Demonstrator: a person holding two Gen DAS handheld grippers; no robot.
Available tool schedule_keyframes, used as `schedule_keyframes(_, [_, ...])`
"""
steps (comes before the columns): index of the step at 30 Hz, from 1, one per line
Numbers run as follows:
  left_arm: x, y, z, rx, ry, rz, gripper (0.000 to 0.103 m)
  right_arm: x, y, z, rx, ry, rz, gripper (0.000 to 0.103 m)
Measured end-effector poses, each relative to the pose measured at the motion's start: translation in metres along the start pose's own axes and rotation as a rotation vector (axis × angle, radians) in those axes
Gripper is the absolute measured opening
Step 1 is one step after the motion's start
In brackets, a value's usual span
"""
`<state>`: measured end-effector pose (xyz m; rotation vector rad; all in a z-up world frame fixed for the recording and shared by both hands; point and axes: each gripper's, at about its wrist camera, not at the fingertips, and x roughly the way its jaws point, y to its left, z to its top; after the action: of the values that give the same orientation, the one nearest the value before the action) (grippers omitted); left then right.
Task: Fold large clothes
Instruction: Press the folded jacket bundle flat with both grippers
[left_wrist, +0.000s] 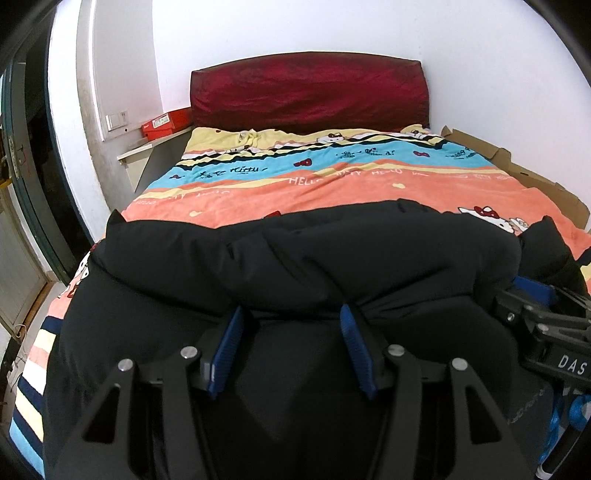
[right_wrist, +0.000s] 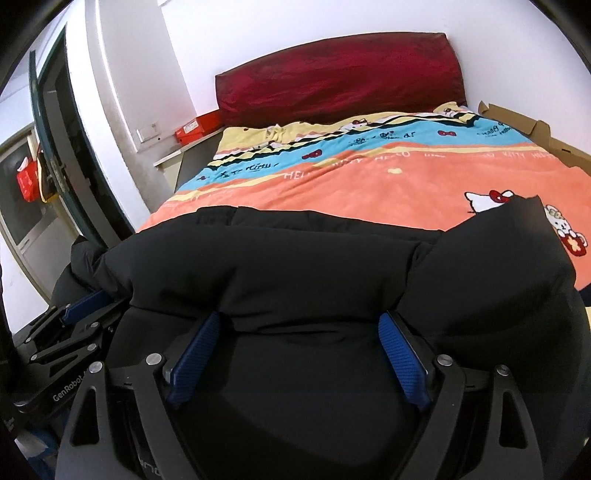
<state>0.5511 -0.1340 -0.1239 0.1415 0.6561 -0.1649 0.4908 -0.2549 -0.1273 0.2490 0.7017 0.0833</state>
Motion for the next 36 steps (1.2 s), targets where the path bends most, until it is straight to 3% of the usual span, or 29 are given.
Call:
schedule_keyframes(7, [0.001, 0.001, 0.0, -0.001, -0.002, -0.003, 0.054, 0.004, -0.005, -0.004, 0.014, -0.009, 0.014, 0.086])
schedule_keyframes(15, [0.013, 0.006, 0.0, -0.034, 0.01, -0.05, 0.054, 0.01, -0.019, -0.006, 0.062, -0.011, 0.088, 0.087])
schedule_keyframes(19, [0.0, 0.013, 0.009, -0.034, 0.04, -0.059, 0.053, 0.0, -0.009, 0.006, 0.034, 0.022, 0.043, 0.086])
schedule_keyframes(23, [-0.027, 0.028, 0.014, -0.015, -0.001, -0.027, 0.053, -0.037, -0.012, 0.011, 0.024, -0.042, 0.021, 0.086])
schedule_keyframes(26, [-0.026, 0.049, 0.01, -0.044, 0.024, 0.015, 0.053, -0.055, -0.028, 0.009, 0.032, -0.064, -0.019, 0.086])
schedule_keyframes(28, [-0.012, 0.062, 0.007, -0.092, 0.081, 0.026, 0.053, -0.054, -0.045, 0.004, 0.039, -0.042, -0.066, 0.086])
schedule_keyframes(30, [0.004, 0.072, 0.0, -0.138, 0.144, 0.007, 0.054, -0.037, -0.066, -0.004, 0.082, 0.037, -0.108, 0.086])
schedule_keyframes(31, [0.005, 0.075, -0.001, -0.15, 0.148, -0.009, 0.054, -0.027, -0.076, -0.007, 0.119, 0.078, -0.09, 0.086])
schedule_keyframes(36, [-0.015, 0.093, 0.001, -0.162, 0.135, -0.046, 0.054, -0.04, -0.082, 0.001, 0.133, 0.064, -0.099, 0.087])
